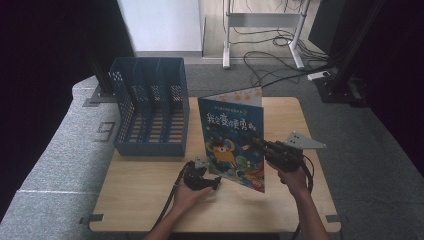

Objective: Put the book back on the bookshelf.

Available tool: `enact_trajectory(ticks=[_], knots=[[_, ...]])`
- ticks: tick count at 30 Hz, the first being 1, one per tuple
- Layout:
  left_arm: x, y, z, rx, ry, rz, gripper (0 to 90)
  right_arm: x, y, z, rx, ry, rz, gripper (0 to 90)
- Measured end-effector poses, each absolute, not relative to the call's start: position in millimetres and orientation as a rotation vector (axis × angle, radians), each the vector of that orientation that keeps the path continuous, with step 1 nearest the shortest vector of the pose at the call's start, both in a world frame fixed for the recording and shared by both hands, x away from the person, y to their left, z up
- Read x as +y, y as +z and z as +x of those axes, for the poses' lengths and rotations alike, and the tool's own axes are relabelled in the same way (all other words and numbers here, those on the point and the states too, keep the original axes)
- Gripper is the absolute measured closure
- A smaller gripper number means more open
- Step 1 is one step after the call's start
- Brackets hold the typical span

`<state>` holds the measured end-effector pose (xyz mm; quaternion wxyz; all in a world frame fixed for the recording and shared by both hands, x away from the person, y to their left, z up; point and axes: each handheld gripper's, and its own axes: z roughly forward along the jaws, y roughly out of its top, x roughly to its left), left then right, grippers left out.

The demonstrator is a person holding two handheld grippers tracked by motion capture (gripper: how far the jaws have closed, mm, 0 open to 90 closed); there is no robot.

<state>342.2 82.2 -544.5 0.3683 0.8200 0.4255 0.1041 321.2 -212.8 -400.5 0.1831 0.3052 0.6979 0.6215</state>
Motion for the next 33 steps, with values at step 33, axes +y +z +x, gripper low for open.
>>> enact_trajectory(ticks=[33], knots=[[93.0, -493.9, 347.3, 1.002, 0.337, 1.947, 20.1, -242.6, -426.0, 303.0, 2.001, 1.773, 0.821, 80.3]])
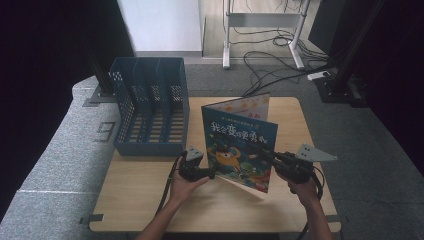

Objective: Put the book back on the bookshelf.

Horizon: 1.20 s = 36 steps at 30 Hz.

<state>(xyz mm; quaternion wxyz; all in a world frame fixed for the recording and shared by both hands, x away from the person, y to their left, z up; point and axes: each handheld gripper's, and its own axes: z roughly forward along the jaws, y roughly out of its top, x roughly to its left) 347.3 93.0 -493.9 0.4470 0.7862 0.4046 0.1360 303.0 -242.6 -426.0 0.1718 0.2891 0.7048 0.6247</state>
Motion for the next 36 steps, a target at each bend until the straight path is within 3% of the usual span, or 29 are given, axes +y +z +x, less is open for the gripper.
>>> enact_trajectory(ticks=[19, 36], knots=[[92.5, -459.9, 356.7, 0.908, 0.380, 1.905, 20.0, -249.9, -432.6, 303.2, 2.006, 1.728, 0.837, 76.1], [86.5, -444.7, 354.5, 0.828, 0.404, 1.852, 25.7, -254.3, -439.9, 308.6, 1.998, 1.694, 0.875, 69.0]])
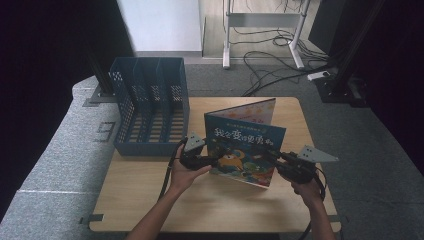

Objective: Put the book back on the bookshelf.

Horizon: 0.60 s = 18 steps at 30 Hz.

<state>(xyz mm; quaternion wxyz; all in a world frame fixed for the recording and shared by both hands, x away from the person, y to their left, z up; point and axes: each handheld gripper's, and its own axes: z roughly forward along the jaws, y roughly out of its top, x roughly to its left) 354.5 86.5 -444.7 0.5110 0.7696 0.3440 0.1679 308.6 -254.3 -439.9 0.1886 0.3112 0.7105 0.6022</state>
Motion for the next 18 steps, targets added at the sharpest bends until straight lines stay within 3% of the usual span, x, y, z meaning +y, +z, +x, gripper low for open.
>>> enact_trajectory(ticks=[18], knots=[[77.8, -445.2, 347.8, 0.772, 0.379, 1.851, 38.5, -254.4, -451.1, 325.1, 1.988, 1.646, 0.949, 53.9]])
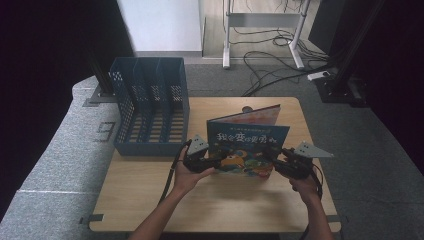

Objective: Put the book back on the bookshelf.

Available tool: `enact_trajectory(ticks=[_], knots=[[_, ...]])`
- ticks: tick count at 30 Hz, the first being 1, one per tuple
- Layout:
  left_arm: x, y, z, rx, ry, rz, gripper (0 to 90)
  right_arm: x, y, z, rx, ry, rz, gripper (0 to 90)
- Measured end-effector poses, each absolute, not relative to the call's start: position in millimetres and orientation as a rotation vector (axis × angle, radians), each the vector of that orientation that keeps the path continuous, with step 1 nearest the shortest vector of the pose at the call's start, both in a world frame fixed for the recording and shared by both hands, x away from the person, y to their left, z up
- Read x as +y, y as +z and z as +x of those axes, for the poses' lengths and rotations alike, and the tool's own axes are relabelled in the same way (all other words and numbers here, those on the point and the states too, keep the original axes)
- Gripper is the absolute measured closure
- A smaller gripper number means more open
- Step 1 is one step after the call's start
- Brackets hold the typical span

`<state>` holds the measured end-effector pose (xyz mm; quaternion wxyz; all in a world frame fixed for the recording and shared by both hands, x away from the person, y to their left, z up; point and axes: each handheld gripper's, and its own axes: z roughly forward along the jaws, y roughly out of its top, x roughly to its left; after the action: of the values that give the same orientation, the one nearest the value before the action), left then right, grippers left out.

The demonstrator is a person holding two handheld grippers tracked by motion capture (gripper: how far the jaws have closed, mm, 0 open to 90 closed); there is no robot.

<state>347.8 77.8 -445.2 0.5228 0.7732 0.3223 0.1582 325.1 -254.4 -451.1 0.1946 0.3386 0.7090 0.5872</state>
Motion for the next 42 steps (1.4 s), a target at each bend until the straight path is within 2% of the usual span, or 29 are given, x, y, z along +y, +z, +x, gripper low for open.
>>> enact_trajectory(ticks=[10, 27, 36, 42], knots=[[79.5, -445.9, 347.7, 0.761, 0.386, 1.868, 43.8, -252.2, -450.8, 328.3, 1.974, 1.606, 0.974, 49.7], [77.8, -449.0, 342.2, 0.708, 0.410, 1.879, 47.2, -256.2, -453.6, 335.6, 1.970, 1.529, 1.024, 46.6], [77.3, -449.4, 341.7, 0.698, 0.409, 1.882, 48.3, -257.0, -441.7, 337.9, 1.929, 1.528, 1.025, 36.4], [76.6, -449.7, 339.7, 0.673, 0.404, 1.890, 50.2, -254.3, -433.6, 343.5, 1.967, 1.560, 0.991, 26.3]])
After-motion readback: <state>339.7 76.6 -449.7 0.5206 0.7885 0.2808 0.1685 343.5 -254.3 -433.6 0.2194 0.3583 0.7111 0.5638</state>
